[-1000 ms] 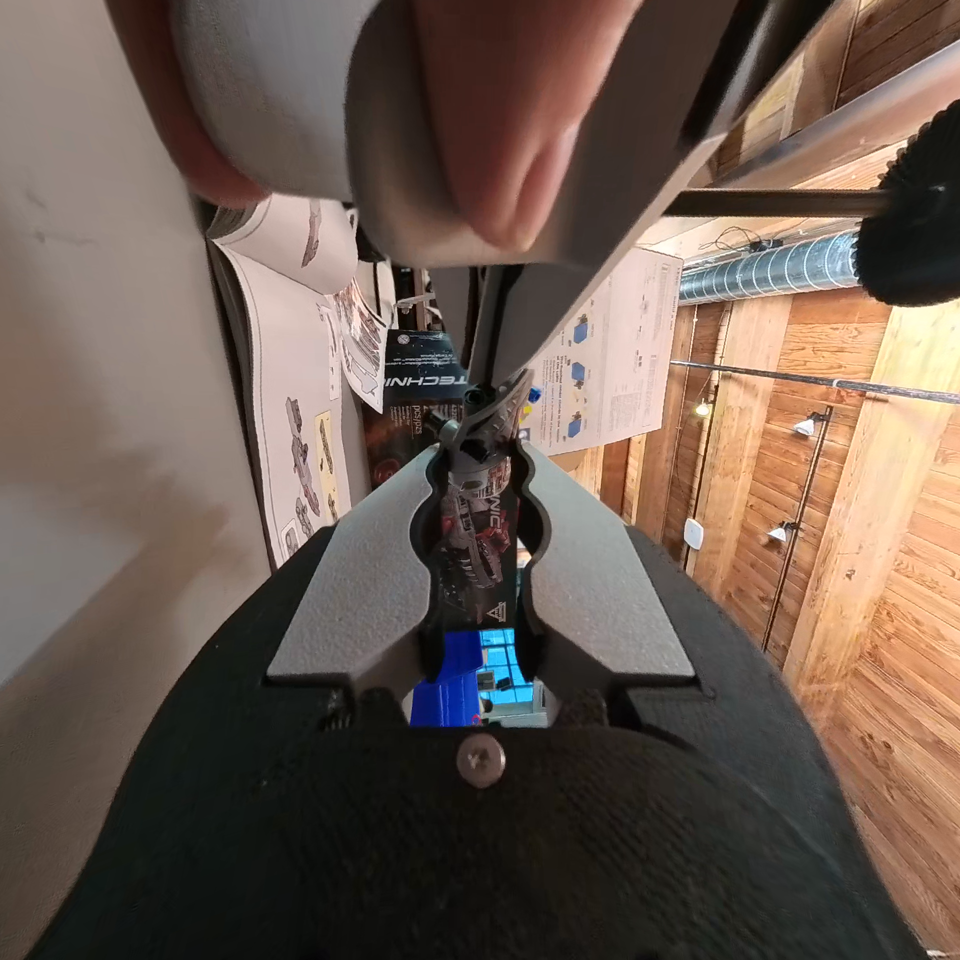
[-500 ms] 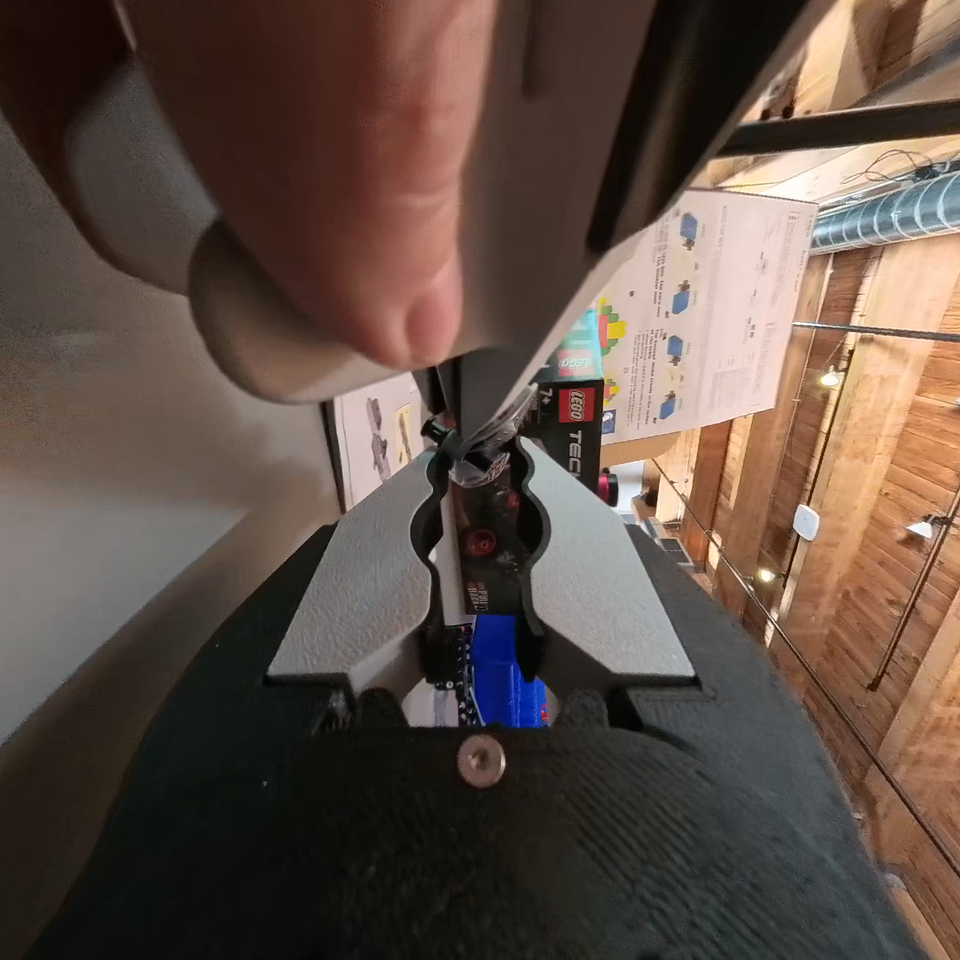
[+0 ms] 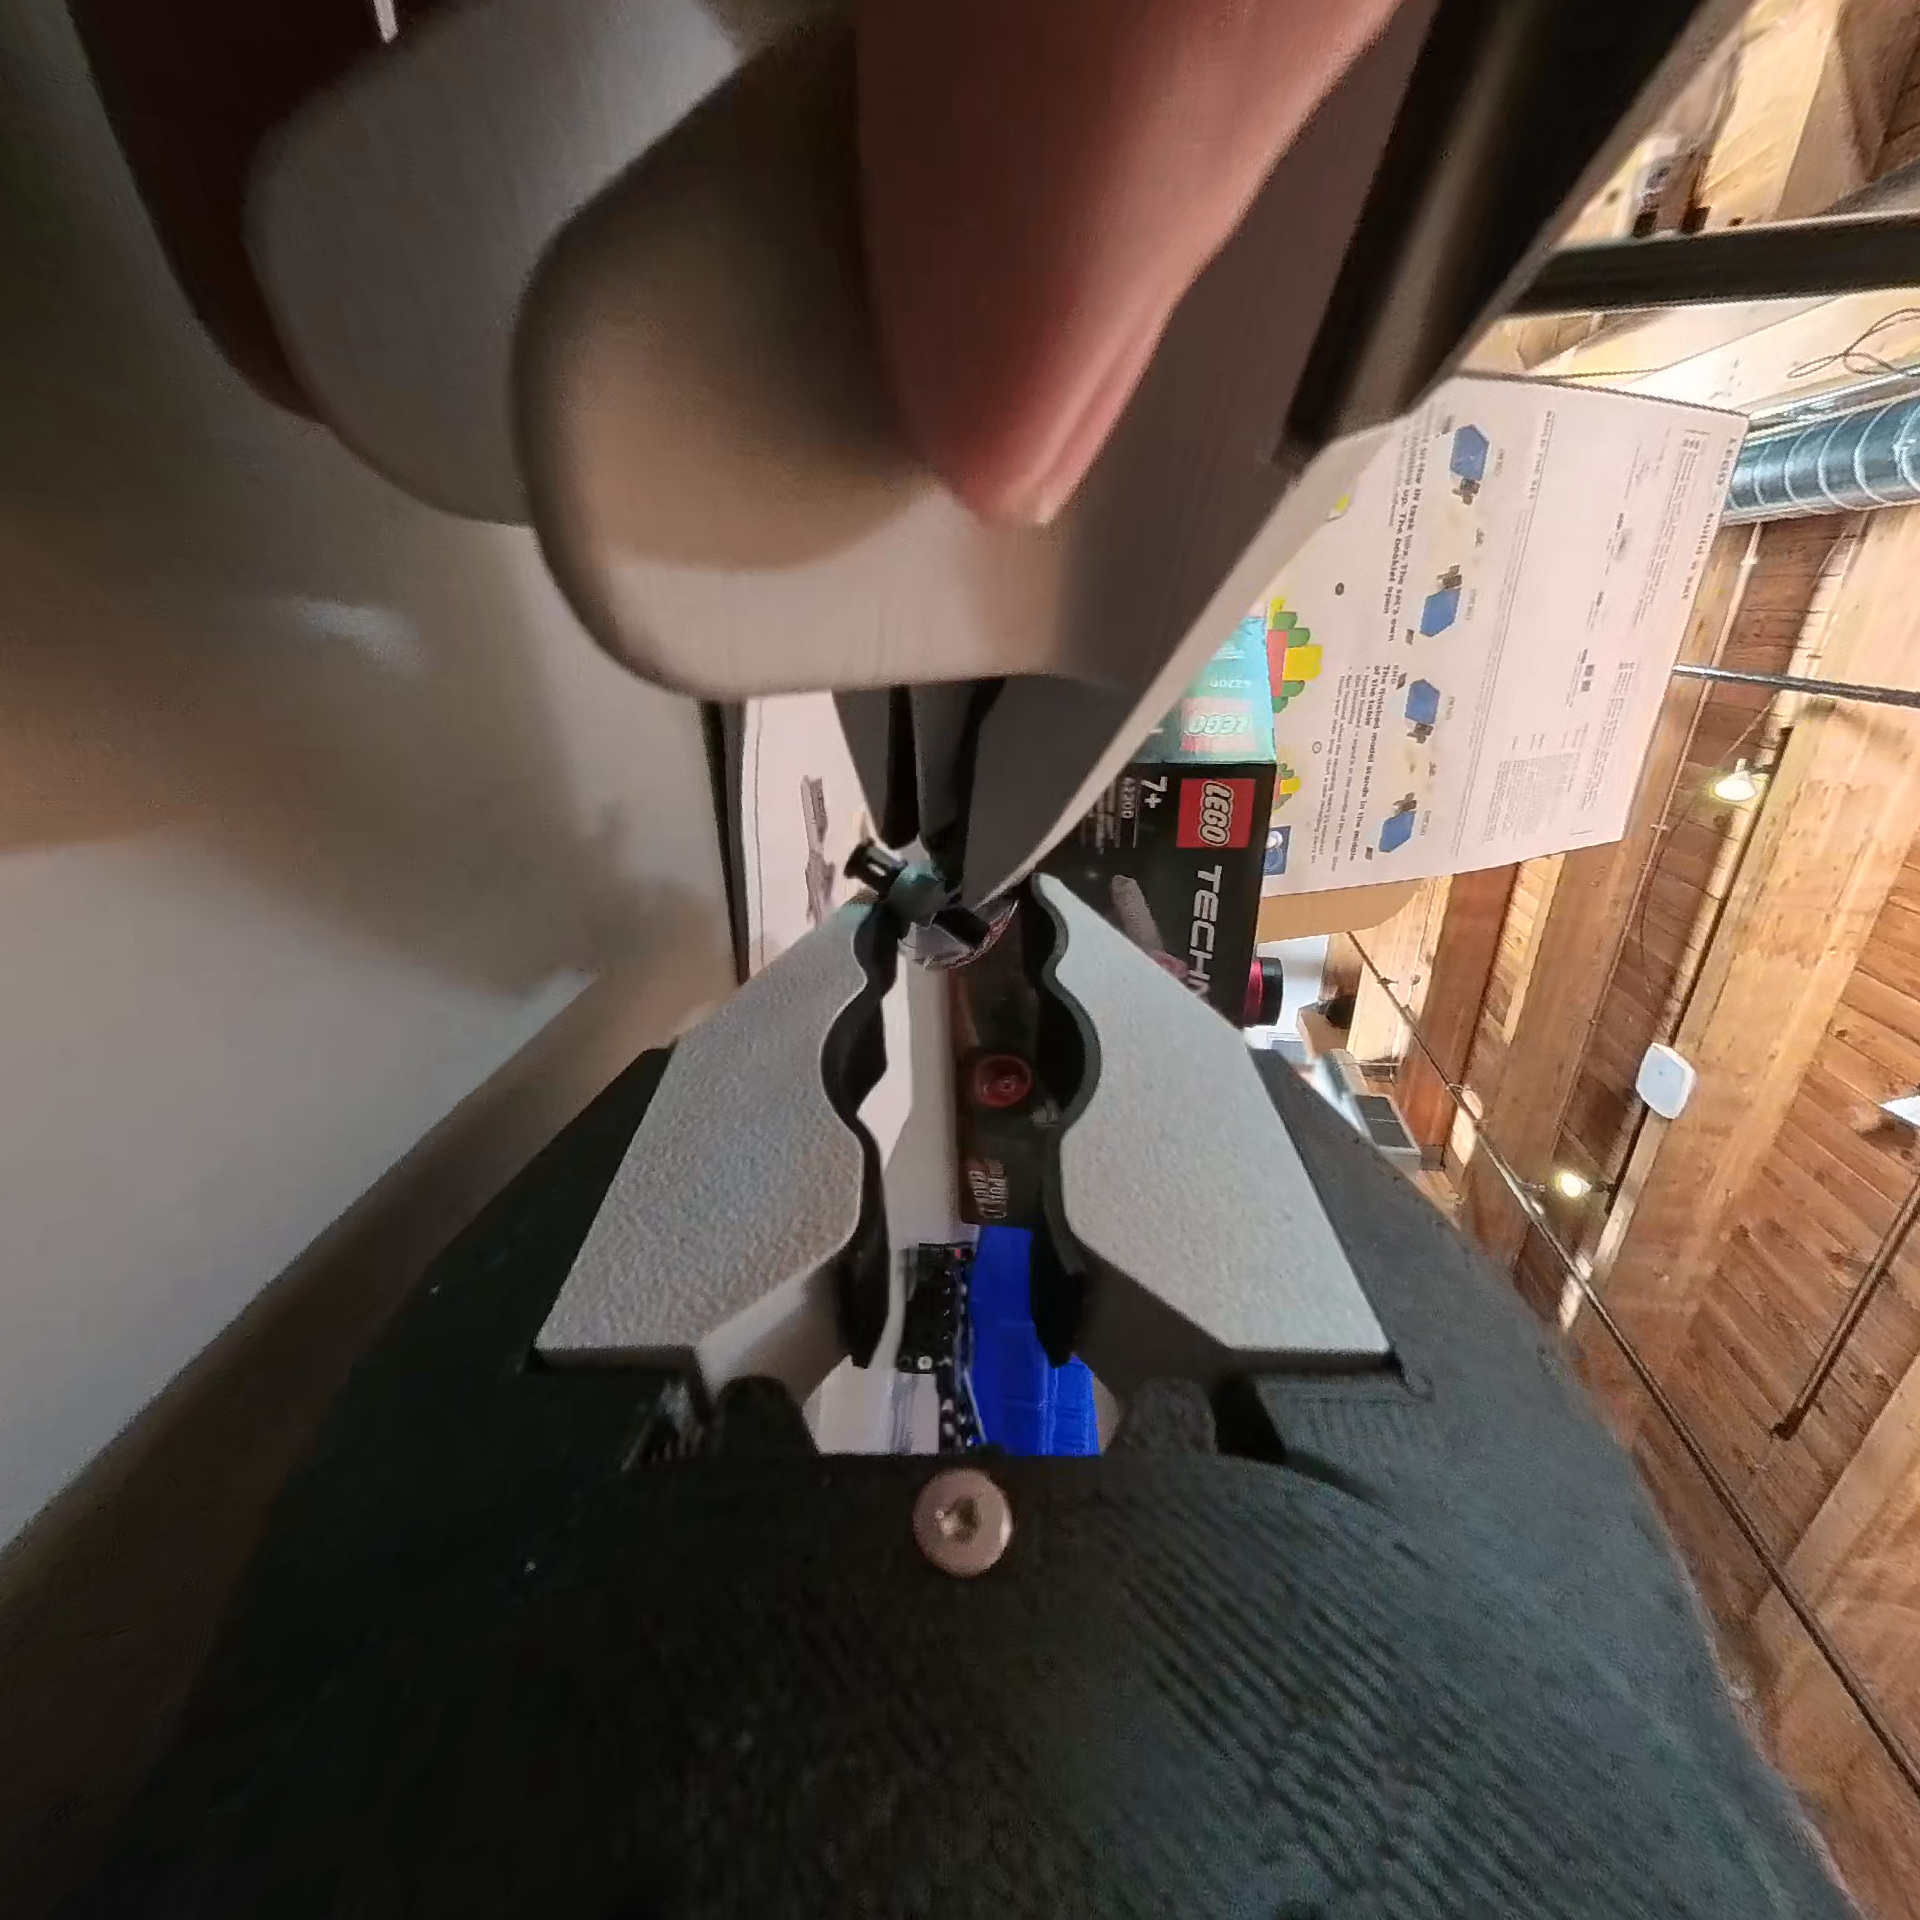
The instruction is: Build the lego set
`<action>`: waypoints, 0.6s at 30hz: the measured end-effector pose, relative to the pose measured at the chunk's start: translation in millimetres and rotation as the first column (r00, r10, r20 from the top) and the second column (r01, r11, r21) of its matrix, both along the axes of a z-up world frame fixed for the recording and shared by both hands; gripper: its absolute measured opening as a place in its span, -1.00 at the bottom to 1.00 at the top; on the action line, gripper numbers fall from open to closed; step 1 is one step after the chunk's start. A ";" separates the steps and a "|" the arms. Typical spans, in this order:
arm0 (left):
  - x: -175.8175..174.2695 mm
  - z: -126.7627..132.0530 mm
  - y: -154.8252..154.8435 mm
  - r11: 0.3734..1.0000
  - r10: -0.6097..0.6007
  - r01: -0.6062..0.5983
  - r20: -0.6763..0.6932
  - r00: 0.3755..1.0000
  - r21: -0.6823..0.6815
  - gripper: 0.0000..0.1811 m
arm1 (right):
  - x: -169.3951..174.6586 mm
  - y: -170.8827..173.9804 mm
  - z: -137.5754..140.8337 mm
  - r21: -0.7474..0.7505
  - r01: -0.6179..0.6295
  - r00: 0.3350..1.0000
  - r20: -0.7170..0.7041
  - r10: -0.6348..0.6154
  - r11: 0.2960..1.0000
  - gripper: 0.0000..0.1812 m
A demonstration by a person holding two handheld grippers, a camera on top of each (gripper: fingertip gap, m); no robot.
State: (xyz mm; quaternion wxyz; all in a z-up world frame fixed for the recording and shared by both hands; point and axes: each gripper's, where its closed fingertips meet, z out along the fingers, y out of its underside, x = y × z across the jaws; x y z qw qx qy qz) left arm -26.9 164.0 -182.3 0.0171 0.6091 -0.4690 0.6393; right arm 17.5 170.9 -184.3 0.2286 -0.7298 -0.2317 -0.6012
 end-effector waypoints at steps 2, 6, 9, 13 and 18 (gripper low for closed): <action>-0.4 -1.5 -1.0 1.000 -0.020 0.021 -0.006 1.000 0.015 -0.90 | -0.6 -0.3 -2.8 -0.009 0.005 1.000 -0.015 -0.005 1.000 -0.75; -1.9 -7.6 0.0 0.995 -0.050 0.053 -0.033 0.998 0.087 -0.88 | -3.2 -0.2 -9.3 -0.028 0.007 0.999 -0.045 -0.008 1.000 -0.76; -3.1 -16.7 2.2 0.986 -0.064 0.076 -0.082 0.995 0.147 -0.84 | -5.6 0.5 -17.0 -0.063 0.000 0.998 -0.064 -0.004 0.998 -0.76; -5.1 -24.3 2.3 0.981 -0.085 0.105 -0.125 0.989 0.162 -0.87 | -7.5 1.8 -27.9 -0.135 -0.008 0.998 -0.062 -0.001 0.991 -0.76; -6.1 -25.6 4.2 0.975 -0.104 0.127 -0.130 0.986 0.182 -0.83 | -9.4 3.3 -28.9 -0.140 -0.016 0.998 -0.065 0.007 0.990 -0.76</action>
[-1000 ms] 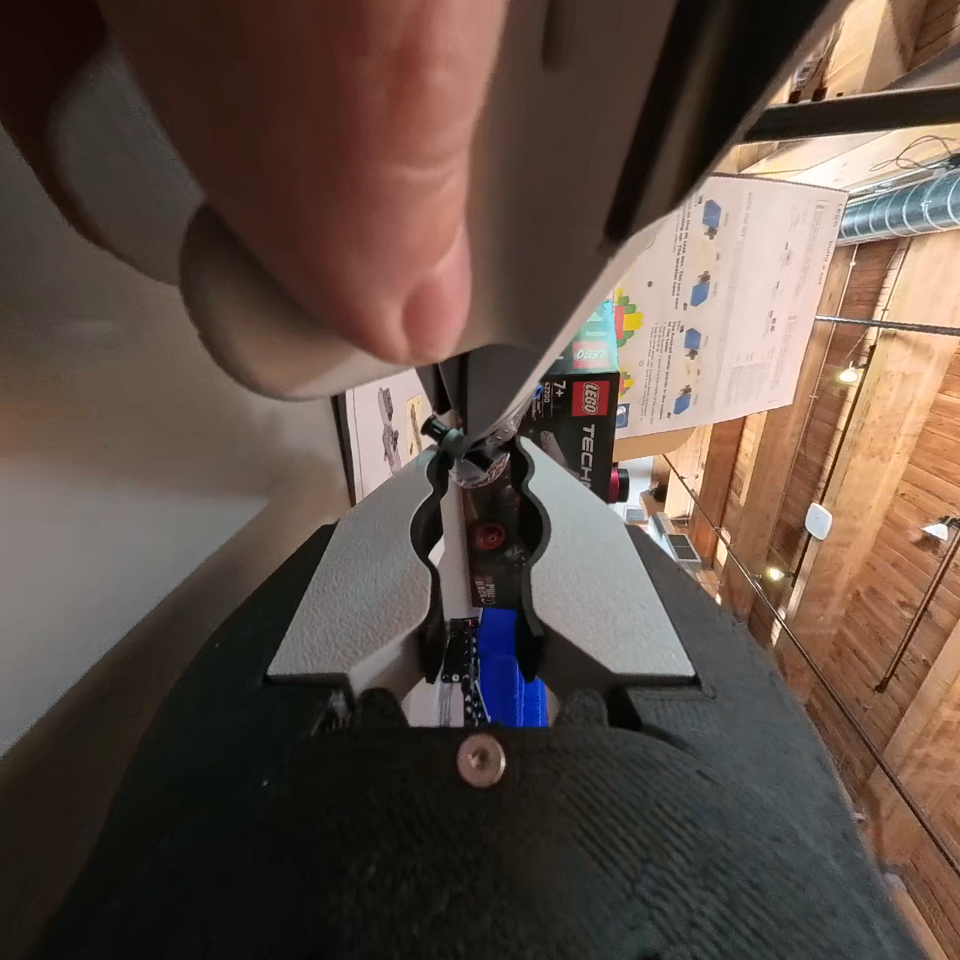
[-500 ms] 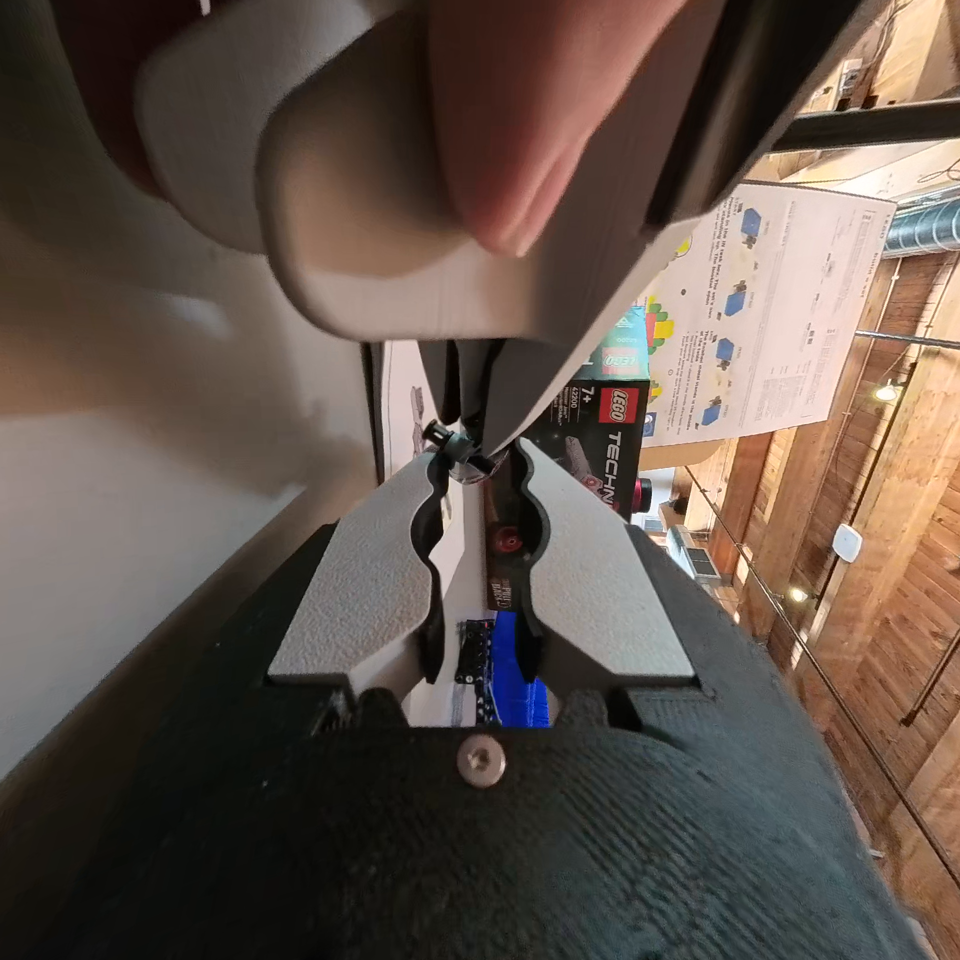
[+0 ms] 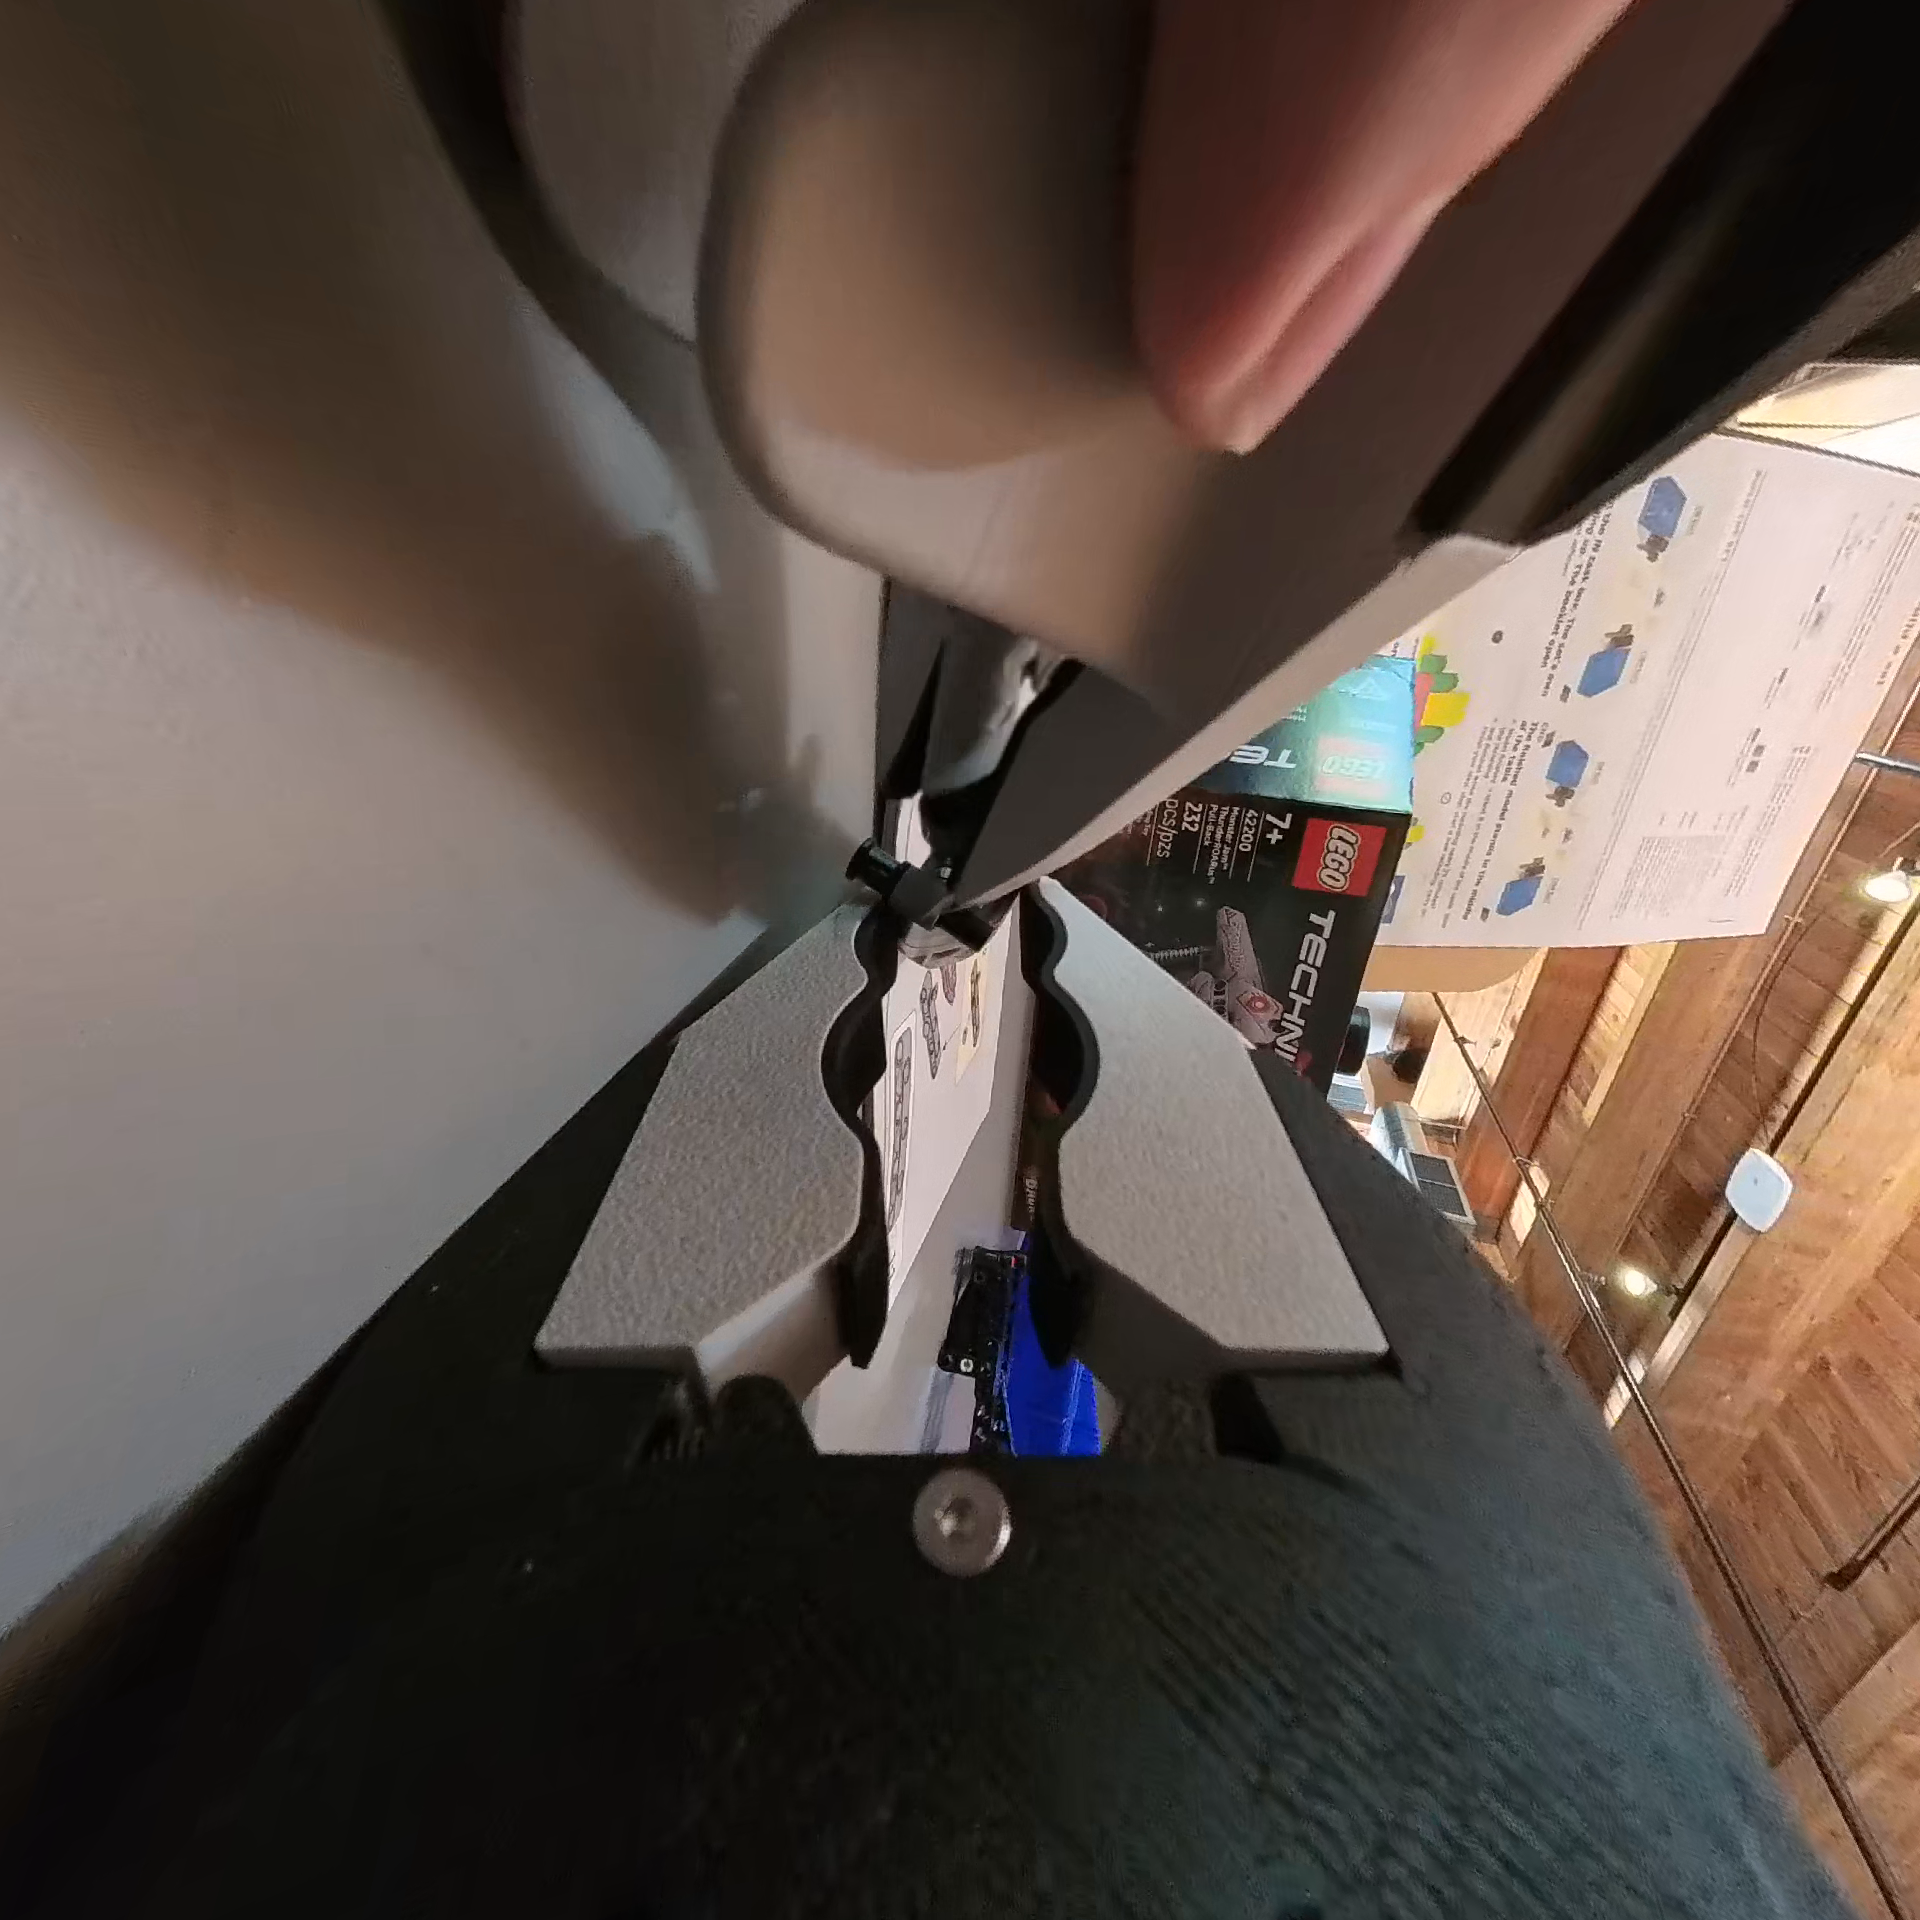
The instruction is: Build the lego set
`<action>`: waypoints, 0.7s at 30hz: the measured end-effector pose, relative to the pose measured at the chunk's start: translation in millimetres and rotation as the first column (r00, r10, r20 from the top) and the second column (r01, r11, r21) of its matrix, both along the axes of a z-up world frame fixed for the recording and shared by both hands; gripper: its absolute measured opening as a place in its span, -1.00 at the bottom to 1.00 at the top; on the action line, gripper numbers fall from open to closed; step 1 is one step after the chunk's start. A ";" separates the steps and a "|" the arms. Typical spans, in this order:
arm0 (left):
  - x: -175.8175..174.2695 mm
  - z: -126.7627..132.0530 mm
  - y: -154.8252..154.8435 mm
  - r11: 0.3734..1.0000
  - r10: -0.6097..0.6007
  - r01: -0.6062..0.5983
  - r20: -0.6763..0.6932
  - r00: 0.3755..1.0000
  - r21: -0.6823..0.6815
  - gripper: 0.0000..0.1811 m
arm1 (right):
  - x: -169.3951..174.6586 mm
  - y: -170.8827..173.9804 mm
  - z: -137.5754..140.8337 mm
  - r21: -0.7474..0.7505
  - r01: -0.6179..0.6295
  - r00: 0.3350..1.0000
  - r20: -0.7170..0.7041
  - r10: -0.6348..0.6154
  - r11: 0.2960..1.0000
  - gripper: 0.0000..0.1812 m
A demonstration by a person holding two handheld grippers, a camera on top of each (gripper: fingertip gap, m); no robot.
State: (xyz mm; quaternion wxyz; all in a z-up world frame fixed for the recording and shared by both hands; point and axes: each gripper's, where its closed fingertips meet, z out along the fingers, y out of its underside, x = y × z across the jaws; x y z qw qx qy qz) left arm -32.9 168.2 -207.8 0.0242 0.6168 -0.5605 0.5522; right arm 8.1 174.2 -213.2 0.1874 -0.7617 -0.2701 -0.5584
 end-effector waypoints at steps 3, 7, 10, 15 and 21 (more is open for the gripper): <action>0.3 -1.3 3.4 0.999 -0.002 0.001 0.014 1.000 0.053 -0.75 | -1.0 1.1 0.2 0.003 -0.008 1.000 0.004 0.008 1.000 -0.76; 0.5 1.8 3.9 0.997 -0.020 0.016 0.046 0.999 0.074 -0.61 | -1.2 1.5 0.2 0.004 -0.007 1.000 0.009 0.007 1.000 -0.76; -1.3 1.6 2.5 0.996 -0.044 0.040 0.045 0.998 0.076 -0.60 | -1.1 1.5 -0.6 0.007 -0.005 1.000 0.000 0.005 1.000 -0.76; -1.3 8.0 6.8 0.995 -0.071 0.065 0.083 0.994 0.069 -0.53 | 1.4 -0.1 -1.4 0.017 0.005 1.000 -0.010 -0.005 1.000 -0.76; 3.0 42.4 28.8 1.000 -0.010 0.012 0.207 0.978 -0.010 -0.52 | 9.8 -5.5 10.5 0.061 0.046 0.998 0.044 -0.049 0.997 -0.76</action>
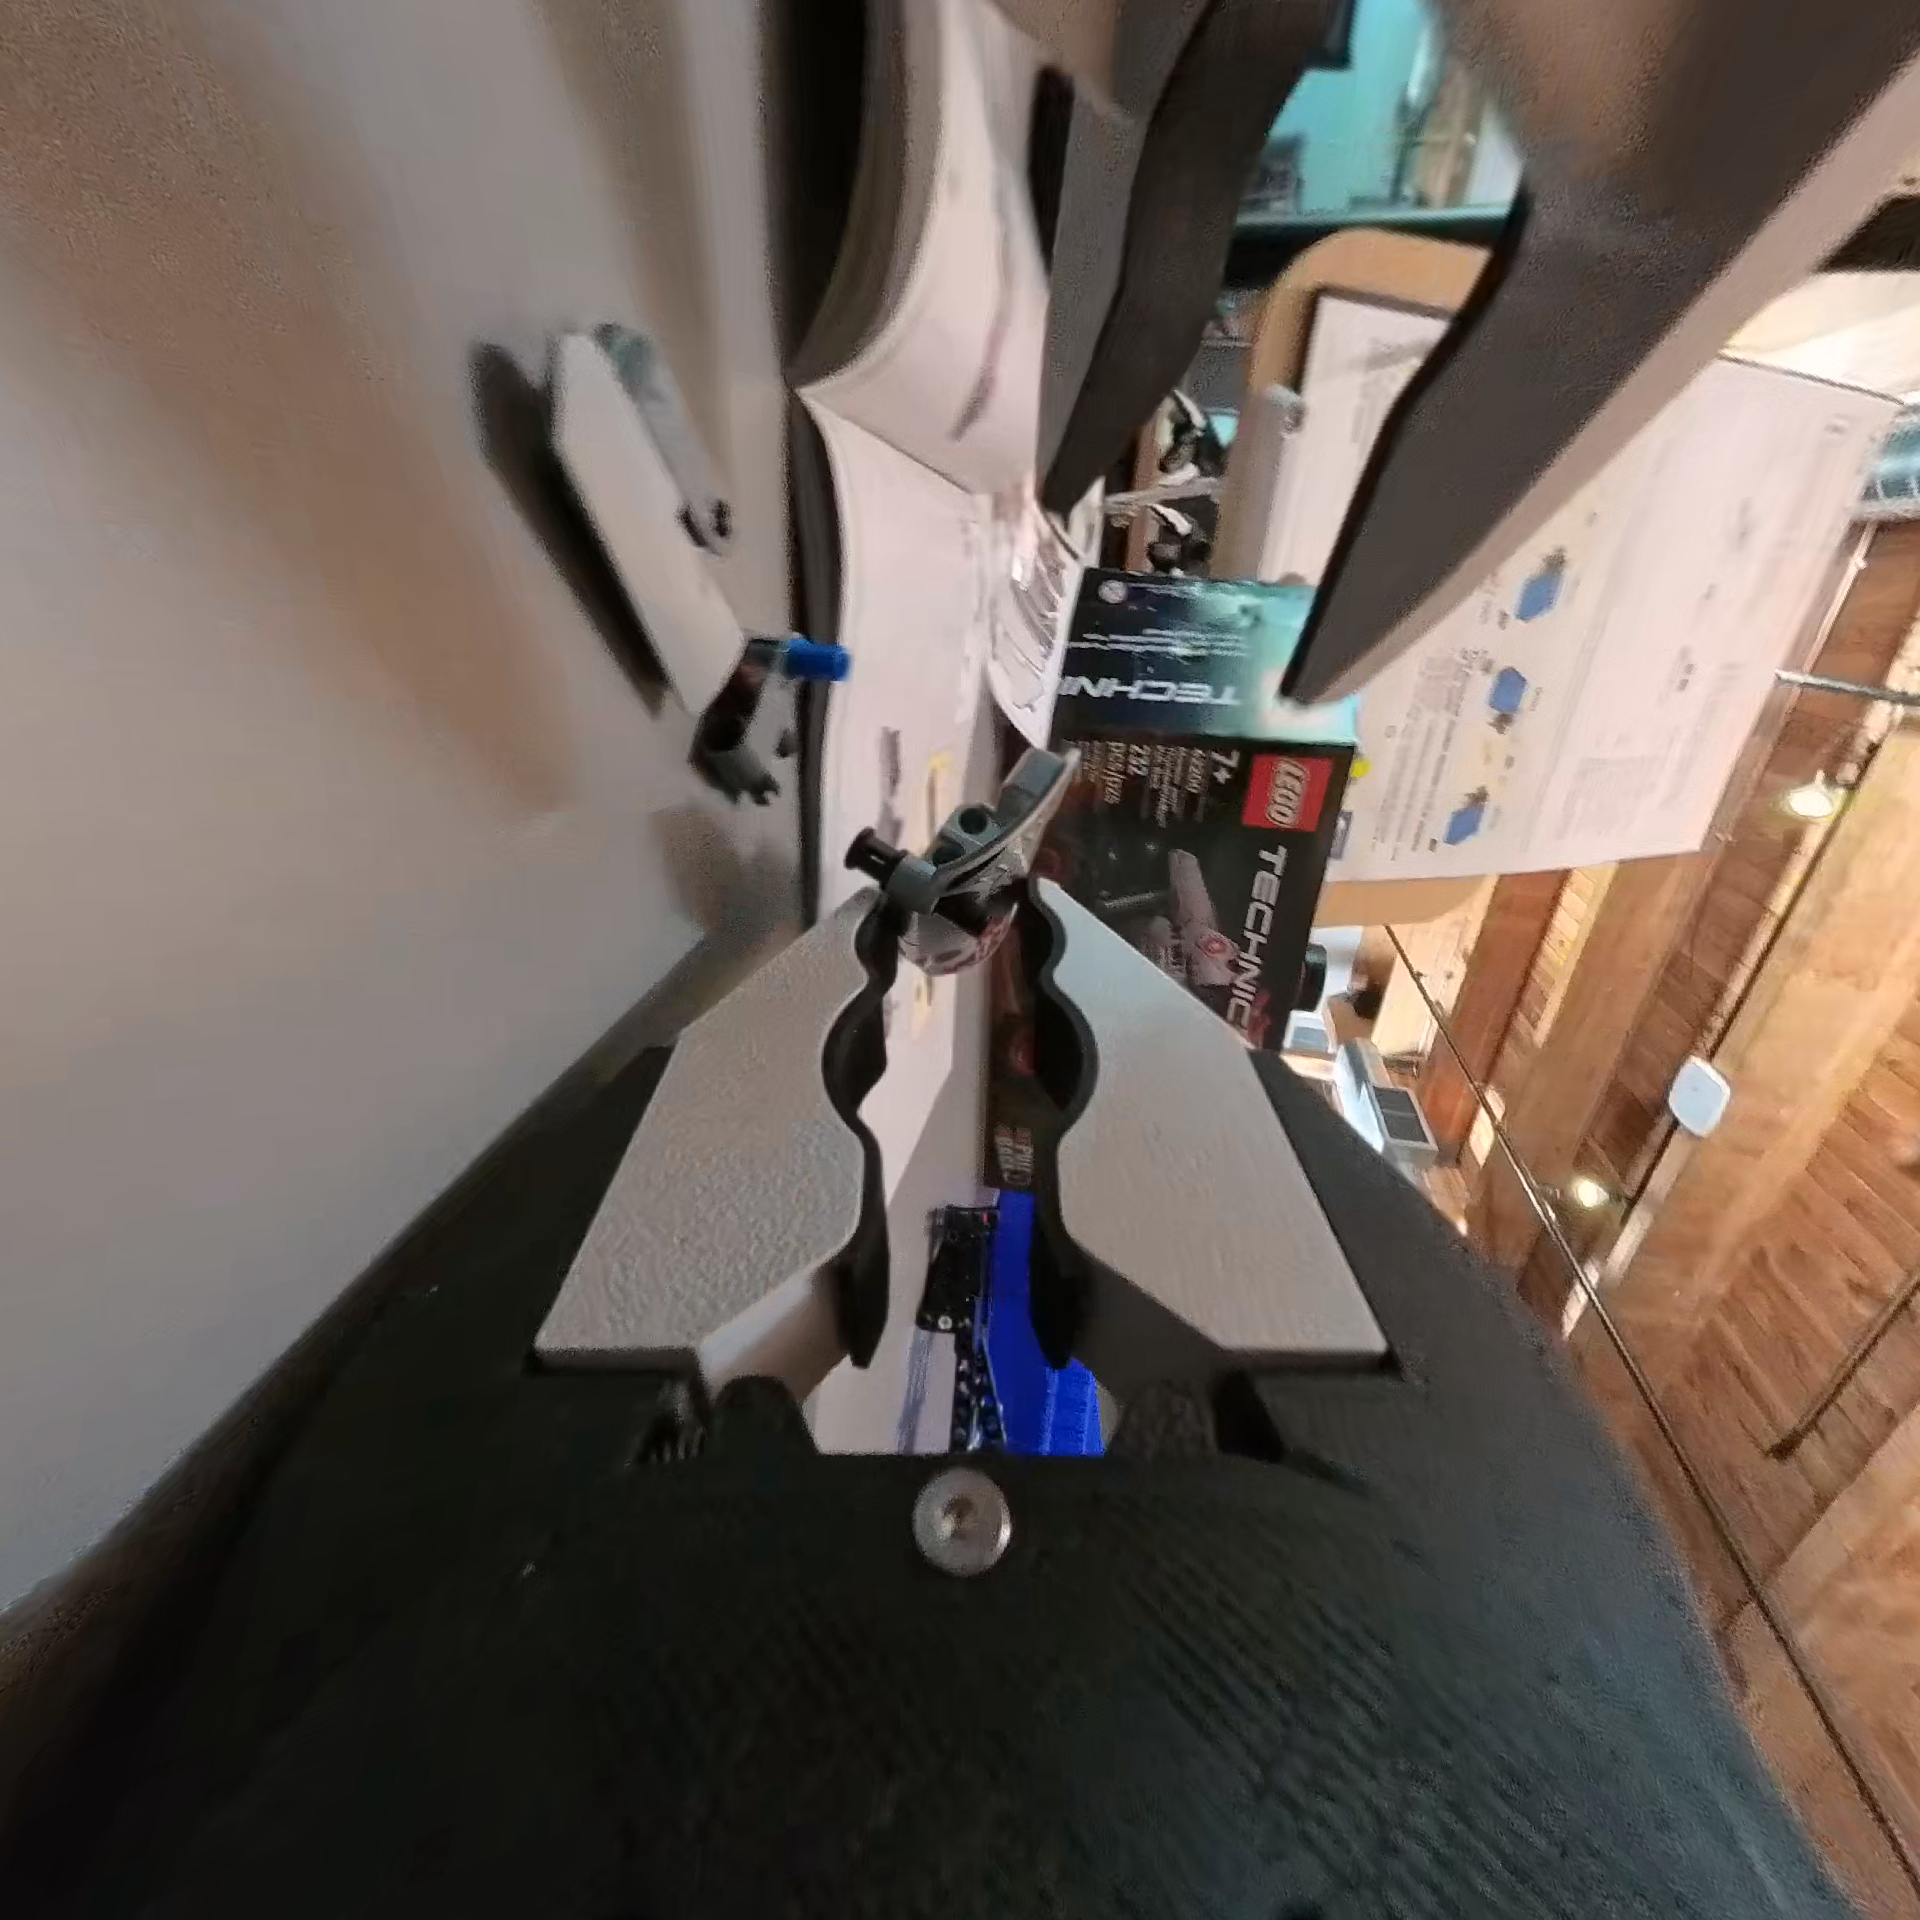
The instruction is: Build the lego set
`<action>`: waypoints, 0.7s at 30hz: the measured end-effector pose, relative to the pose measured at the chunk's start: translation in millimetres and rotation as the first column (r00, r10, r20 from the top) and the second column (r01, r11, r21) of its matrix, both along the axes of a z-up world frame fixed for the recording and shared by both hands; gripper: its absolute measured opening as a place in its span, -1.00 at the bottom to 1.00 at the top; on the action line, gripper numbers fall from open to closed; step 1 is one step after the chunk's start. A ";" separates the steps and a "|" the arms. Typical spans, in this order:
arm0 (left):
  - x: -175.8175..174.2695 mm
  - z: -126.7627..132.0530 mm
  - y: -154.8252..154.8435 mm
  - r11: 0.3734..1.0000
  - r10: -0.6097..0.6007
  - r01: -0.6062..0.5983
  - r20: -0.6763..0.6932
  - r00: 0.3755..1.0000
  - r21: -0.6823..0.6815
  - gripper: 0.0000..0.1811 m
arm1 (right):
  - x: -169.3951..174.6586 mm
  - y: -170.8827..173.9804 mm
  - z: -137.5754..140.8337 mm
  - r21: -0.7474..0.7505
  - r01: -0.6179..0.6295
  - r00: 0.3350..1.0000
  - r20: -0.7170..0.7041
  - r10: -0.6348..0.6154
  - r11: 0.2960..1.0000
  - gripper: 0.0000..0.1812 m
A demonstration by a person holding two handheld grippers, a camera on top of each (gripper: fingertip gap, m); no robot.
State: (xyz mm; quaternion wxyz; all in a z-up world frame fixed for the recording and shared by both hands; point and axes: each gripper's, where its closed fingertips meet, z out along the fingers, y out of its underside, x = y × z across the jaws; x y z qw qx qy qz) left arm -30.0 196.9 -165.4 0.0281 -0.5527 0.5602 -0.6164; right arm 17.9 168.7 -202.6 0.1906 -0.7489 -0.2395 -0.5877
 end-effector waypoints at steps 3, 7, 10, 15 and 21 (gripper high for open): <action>-4.5 6.7 -1.9 0.999 -0.013 0.012 0.009 1.000 0.042 -0.52 | 1.7 -1.4 13.5 0.071 0.013 1.000 0.026 -0.014 0.997 -0.76; -9.0 3.4 -22.6 0.994 -0.041 0.040 0.013 0.999 0.105 -0.50 | -1.6 1.5 20.2 0.073 -0.008 0.996 0.085 0.002 0.997 -0.76; -4.6 -6.7 -24.1 0.993 0.005 -0.004 -0.001 1.000 0.118 -0.59 | -9.4 6.8 26.1 0.091 -0.053 0.993 0.114 0.042 0.994 -0.76; -1.2 -0.2 -23.5 0.998 0.036 -0.039 0.055 0.998 0.049 -0.85 | -19.6 13.6 29.1 0.078 -0.123 0.981 0.159 0.109 0.989 -0.77; -1.4 -6.0 -16.0 0.988 0.008 -0.023 0.099 0.995 0.152 -0.91 | -23.1 16.0 28.9 0.114 -0.158 0.983 0.116 0.145 0.981 -0.75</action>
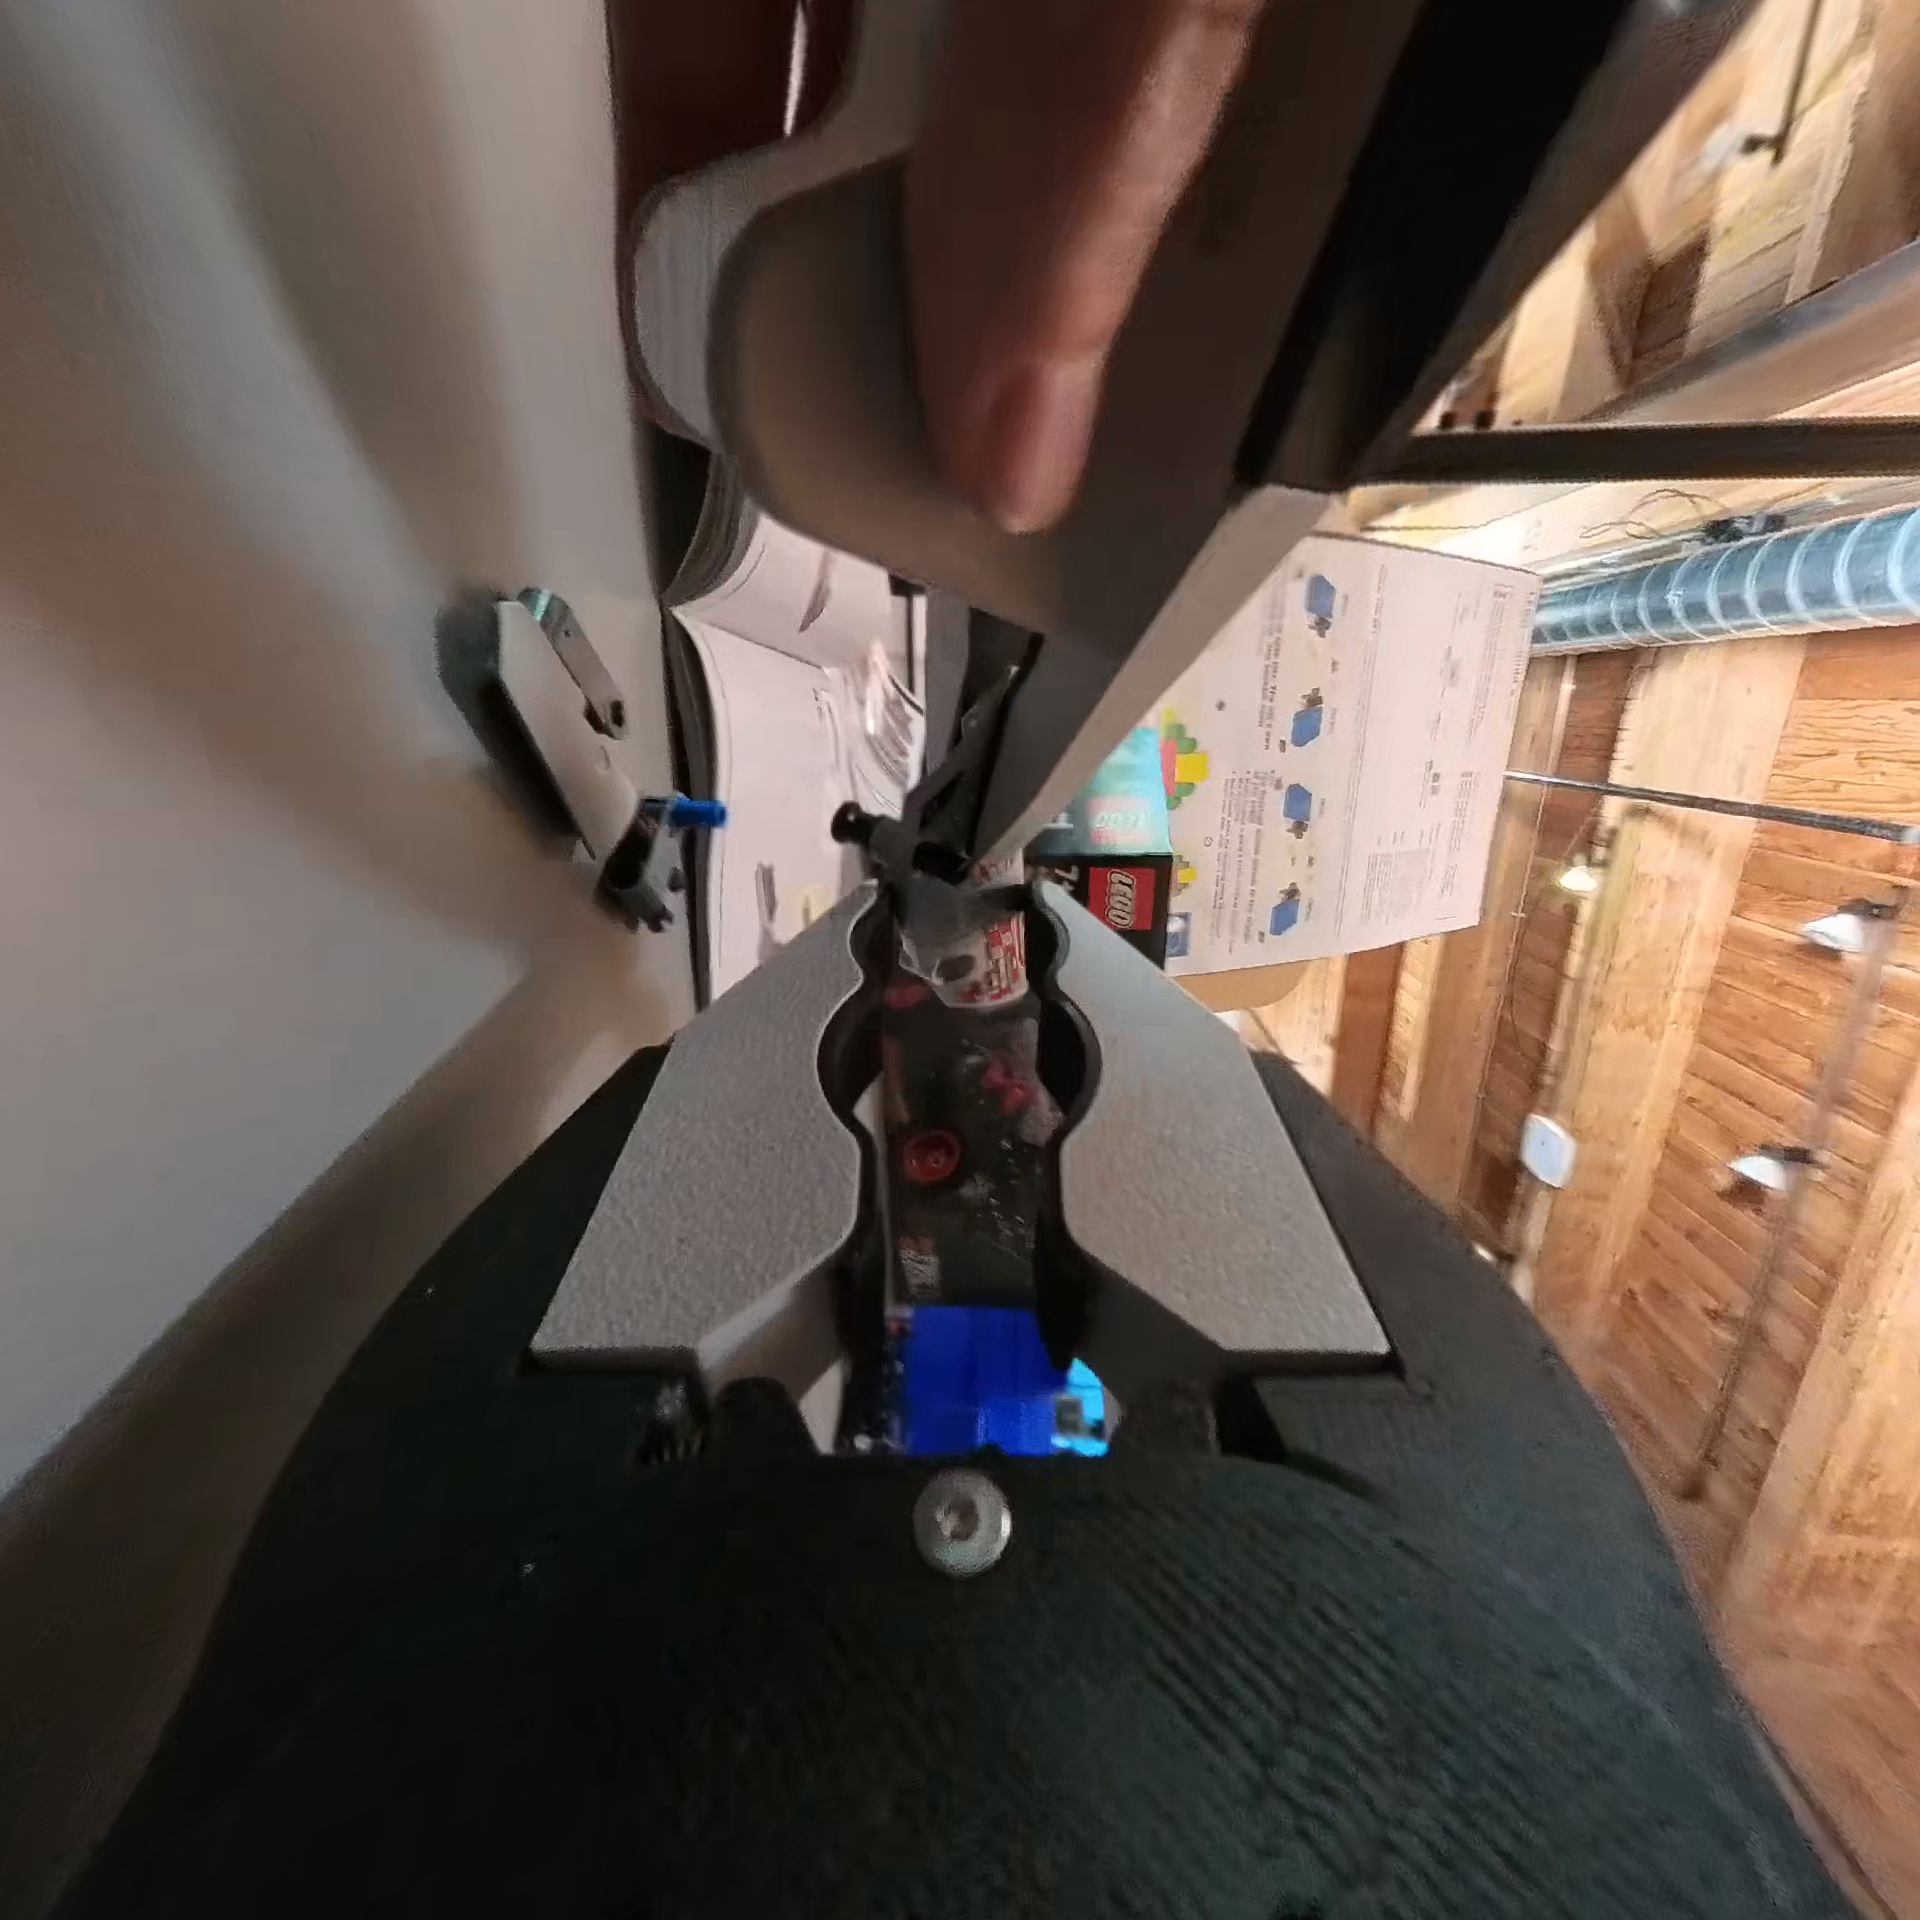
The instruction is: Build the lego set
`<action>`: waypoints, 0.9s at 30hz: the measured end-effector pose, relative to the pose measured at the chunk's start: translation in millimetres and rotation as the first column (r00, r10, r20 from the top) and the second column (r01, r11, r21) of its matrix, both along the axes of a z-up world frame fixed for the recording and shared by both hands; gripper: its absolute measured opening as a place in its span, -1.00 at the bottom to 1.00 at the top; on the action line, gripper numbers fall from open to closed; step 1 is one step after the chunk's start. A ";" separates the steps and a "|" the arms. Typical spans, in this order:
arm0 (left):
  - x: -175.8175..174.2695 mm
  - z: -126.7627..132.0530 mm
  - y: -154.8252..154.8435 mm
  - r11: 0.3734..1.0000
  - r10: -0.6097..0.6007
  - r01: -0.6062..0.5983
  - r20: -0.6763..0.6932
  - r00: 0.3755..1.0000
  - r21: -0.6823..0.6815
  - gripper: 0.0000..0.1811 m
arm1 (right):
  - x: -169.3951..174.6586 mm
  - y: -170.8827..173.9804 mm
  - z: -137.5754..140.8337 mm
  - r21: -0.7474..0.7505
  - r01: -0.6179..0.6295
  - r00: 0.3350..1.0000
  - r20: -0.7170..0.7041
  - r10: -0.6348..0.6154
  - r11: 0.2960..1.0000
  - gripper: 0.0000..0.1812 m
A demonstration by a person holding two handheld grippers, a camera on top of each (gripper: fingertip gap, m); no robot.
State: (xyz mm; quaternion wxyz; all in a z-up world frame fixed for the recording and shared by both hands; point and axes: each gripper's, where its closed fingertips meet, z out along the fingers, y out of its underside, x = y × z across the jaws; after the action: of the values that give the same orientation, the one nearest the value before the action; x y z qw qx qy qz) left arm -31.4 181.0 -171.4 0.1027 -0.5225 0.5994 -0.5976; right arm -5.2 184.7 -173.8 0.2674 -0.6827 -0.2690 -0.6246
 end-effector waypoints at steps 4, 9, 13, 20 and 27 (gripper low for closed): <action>-6.1 0.2 0.3 0.995 -0.090 0.089 0.016 0.996 0.039 -0.94 | -4.0 4.0 -14.3 0.018 -0.085 0.984 -0.153 0.087 0.996 -0.62; -15.0 0.0 -1.6 0.939 -0.227 0.182 0.129 0.965 0.293 -0.95 | -21.8 9.9 -19.8 0.033 -0.227 0.938 -0.262 0.228 0.973 -0.42; -20.6 -3.8 -9.6 0.860 -0.322 0.200 0.195 0.926 0.470 -0.95 | -20.7 9.2 -22.1 0.041 -0.228 0.924 -0.306 0.229 0.973 -0.44; -25.5 -10.8 -18.3 0.766 -0.422 0.210 0.228 0.877 0.608 -0.95 | -23.8 -5.8 -33.0 0.079 -0.283 0.757 -0.593 0.273 0.956 -0.63; -19.5 -3.7 -19.8 0.861 -0.319 0.196 0.198 0.927 0.469 -0.95 | -25.4 -10.4 -23.1 0.153 -0.288 0.639 -0.705 0.308 0.945 -0.63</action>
State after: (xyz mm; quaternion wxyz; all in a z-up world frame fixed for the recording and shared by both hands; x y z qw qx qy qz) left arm -50.9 161.1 -175.1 0.2171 -0.3137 0.7642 -0.5200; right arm -30.5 174.3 -196.9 0.4592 -0.8148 -0.2430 -0.2572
